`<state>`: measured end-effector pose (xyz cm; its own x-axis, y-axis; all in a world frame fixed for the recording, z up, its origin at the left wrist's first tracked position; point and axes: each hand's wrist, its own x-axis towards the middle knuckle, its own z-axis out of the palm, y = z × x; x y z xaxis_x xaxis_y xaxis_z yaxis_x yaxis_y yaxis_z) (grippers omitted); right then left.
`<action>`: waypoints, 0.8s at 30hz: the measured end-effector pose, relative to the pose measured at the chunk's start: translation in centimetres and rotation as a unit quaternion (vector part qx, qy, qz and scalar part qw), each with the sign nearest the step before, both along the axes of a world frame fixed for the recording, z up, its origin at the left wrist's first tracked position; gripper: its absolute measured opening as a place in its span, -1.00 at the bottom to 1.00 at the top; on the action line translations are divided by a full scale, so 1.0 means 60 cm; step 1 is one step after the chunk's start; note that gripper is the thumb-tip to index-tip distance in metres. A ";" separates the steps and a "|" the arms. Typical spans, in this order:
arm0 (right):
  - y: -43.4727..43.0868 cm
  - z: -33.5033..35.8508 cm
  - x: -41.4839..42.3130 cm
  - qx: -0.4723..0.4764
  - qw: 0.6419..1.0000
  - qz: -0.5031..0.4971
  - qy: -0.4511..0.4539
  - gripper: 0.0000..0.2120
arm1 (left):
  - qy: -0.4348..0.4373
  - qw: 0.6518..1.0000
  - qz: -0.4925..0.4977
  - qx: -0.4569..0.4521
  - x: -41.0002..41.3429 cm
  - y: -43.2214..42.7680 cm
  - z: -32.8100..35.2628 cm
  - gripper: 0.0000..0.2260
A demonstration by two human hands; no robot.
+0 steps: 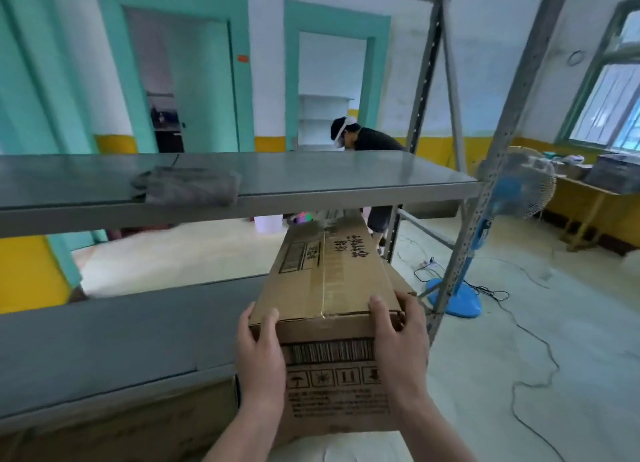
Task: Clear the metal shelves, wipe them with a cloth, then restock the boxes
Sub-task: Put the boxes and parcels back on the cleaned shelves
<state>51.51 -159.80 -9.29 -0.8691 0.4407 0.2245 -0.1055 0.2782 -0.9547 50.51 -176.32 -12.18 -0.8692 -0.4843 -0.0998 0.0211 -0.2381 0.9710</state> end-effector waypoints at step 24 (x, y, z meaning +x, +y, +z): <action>-0.028 -0.289 -0.452 -0.034 0.919 0.283 -0.274 -0.52 | -0.208 0.976 -0.014 -0.058 -0.338 -0.103 -0.214 -0.53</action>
